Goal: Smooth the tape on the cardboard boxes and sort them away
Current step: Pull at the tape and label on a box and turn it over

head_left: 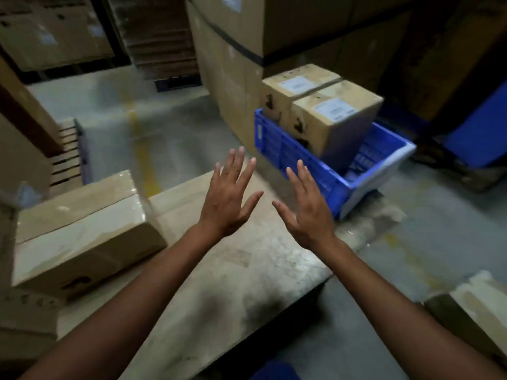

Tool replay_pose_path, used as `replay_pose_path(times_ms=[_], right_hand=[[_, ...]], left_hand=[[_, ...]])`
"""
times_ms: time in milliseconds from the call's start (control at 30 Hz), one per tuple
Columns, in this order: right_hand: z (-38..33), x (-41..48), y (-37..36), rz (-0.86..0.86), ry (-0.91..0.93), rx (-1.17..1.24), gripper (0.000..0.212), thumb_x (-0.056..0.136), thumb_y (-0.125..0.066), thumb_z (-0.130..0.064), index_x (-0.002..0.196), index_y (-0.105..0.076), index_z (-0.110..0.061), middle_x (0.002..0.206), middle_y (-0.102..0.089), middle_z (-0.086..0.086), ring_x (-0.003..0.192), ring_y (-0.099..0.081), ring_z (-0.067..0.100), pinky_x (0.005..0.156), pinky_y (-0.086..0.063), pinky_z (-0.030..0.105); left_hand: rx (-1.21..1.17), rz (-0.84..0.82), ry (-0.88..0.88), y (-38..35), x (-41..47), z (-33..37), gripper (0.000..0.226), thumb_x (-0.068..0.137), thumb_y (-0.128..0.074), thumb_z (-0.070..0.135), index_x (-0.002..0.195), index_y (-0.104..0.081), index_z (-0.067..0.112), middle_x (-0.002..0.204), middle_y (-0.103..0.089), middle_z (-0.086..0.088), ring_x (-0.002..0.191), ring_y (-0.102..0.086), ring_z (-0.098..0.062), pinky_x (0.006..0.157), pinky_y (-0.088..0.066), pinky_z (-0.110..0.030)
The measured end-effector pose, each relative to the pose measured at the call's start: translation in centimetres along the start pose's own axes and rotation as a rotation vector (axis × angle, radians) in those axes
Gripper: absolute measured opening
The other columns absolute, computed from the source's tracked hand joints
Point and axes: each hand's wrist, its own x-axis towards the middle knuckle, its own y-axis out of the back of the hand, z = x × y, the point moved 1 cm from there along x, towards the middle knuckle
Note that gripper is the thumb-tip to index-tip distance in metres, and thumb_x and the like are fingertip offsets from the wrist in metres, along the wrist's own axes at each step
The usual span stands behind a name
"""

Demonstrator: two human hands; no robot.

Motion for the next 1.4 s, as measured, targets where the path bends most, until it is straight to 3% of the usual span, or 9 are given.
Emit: replay_pose_path(times_ms=[400,500,633,833,933,1067,1200,1333,1400], right_hand=[[18.0,-19.3,20.0,0.272,-0.486,-0.202,0.072,0.097,-0.043,-0.054,0.153,-0.039,-0.010,0.165,-0.024,0.014,0.151,-0.028,0.029,0.119,-0.033,0.043],[21.1,-22.8,22.6,0.313,-0.640,-0.204,0.071,0.097,-0.040,-0.056,0.155,-0.036,-0.014,0.166,-0.022,0.010,0.152,-0.024,0.025,0.119,-0.029,0.040],[25.5,-26.2,24.8,0.399,-0.885,-0.112,0.068,0.096,-0.044,-0.052,0.152,-0.041,-0.014,0.165,-0.025,0.009,0.151,-0.026,0.022,0.119,-0.022,0.031],[33.9,-30.2,27.1,0.657,-1.314,0.243,0.049,0.105,-0.049,-0.033,0.149,-0.045,-0.012,0.156,-0.043,0.008,0.145,-0.038,0.024,0.116,-0.026,0.028],[38.4,-32.6,27.8,0.770,-1.473,0.370,0.049,0.106,-0.046,-0.041,0.146,-0.050,-0.014,0.151,-0.050,0.005,0.139,-0.044,0.023,0.116,-0.029,0.029],[44.3,-36.6,27.8,0.899,-1.630,0.537,0.037,0.105,-0.042,-0.047,0.131,-0.056,-0.025,0.125,-0.058,-0.004,0.124,-0.053,0.020,0.114,-0.039,0.050],[49.6,-40.3,26.4,0.925,-1.714,0.655,0.024,0.108,-0.037,-0.042,0.111,-0.057,-0.031,0.114,-0.063,-0.004,0.111,-0.058,0.018,0.104,-0.045,0.044],[55.0,-44.1,24.5,0.904,-1.785,0.752,0.037,0.108,-0.034,-0.045,0.133,-0.052,-0.025,0.120,-0.055,-0.006,0.111,-0.053,0.015,0.098,-0.040,0.037],[57.7,-46.4,23.6,0.879,-1.825,0.779,0.042,0.108,-0.034,-0.046,0.139,-0.050,-0.023,0.123,-0.057,-0.004,0.113,-0.053,0.016,0.095,-0.038,0.036]], left_hand=[[-0.342,-0.165,-0.417,-13.6,6.7,31.1,0.068,0.096,-0.045,0.045,0.154,-0.034,0.012,0.165,-0.018,-0.013,0.153,-0.013,-0.029,0.119,-0.015,-0.054],[-0.500,-0.274,-0.428,-16.7,7.5,36.3,0.068,0.097,-0.049,0.045,0.155,-0.033,0.012,0.165,-0.019,-0.010,0.154,-0.013,-0.024,0.122,-0.011,-0.036],[-0.781,-0.542,-0.228,-21.8,9.5,42.2,0.060,0.101,-0.057,0.037,0.154,-0.036,0.017,0.163,-0.027,-0.003,0.150,-0.020,-0.011,0.118,-0.013,-0.020],[-1.270,-1.037,0.400,-32.0,14.1,48.9,0.059,0.104,-0.033,0.053,0.152,-0.039,0.020,0.162,-0.030,0.001,0.149,-0.025,-0.013,0.121,-0.018,-0.041],[-1.275,-1.141,0.552,-37.2,16.3,51.5,0.066,0.102,-0.025,0.060,0.151,-0.042,0.018,0.162,-0.031,-0.003,0.150,-0.025,-0.017,0.121,-0.017,-0.046],[-1.202,-1.196,0.640,-42.8,17.5,55.4,0.067,0.103,-0.026,0.060,0.148,-0.044,0.014,0.160,-0.034,-0.007,0.149,-0.028,-0.021,0.120,-0.021,-0.046],[-1.101,-1.236,0.670,-48.7,16.2,59.1,0.068,0.103,-0.026,0.059,0.150,-0.041,0.013,0.161,-0.032,-0.007,0.149,-0.027,-0.020,0.120,-0.021,-0.045],[-0.971,-1.276,0.700,-55.9,13.3,62.2,0.066,0.105,-0.027,0.054,0.152,-0.036,0.008,0.159,-0.034,-0.001,0.146,-0.031,-0.017,0.117,-0.023,-0.039],[-0.945,-1.276,0.698,-59.3,11.9,63.4,0.057,0.108,-0.025,0.046,0.147,-0.042,0.007,0.138,-0.044,0.008,0.125,-0.043,-0.010,0.102,-0.031,-0.029]])
